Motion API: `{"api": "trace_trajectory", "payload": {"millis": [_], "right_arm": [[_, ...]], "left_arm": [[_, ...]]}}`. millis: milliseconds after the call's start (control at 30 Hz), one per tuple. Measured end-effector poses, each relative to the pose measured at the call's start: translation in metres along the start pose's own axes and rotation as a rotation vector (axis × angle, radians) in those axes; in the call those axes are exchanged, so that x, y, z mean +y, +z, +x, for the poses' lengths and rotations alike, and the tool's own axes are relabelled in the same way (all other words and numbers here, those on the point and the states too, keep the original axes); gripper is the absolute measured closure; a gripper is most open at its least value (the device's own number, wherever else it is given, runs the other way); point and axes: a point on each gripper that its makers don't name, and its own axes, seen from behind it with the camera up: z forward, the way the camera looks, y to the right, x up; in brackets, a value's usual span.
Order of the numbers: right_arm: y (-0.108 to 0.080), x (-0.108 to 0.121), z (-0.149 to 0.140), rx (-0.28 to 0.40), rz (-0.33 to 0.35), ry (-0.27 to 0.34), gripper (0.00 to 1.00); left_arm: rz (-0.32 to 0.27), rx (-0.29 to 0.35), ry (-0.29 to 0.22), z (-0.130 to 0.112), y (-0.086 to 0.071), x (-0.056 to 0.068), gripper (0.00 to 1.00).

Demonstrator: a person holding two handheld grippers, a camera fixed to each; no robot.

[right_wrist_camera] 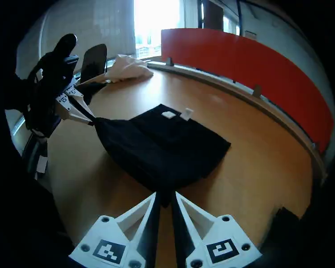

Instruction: Fold towel

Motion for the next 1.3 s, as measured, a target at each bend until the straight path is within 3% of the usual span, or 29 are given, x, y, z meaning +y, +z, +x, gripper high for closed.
{"api": "trace_trajectory", "payload": {"millis": [567,1300], "right_arm": [[-0.037,-0.013,0.018,0.016,0.016,-0.013,0.84],[-0.066,-0.023,0.027,0.017,0.034,-0.031,0.84]], "left_arm": [[-0.006,0.005,0.001,0.016,-0.040,0.013,0.89],[-0.025,0.032,-0.001,0.031,-0.070,0.026,0.89]]}}
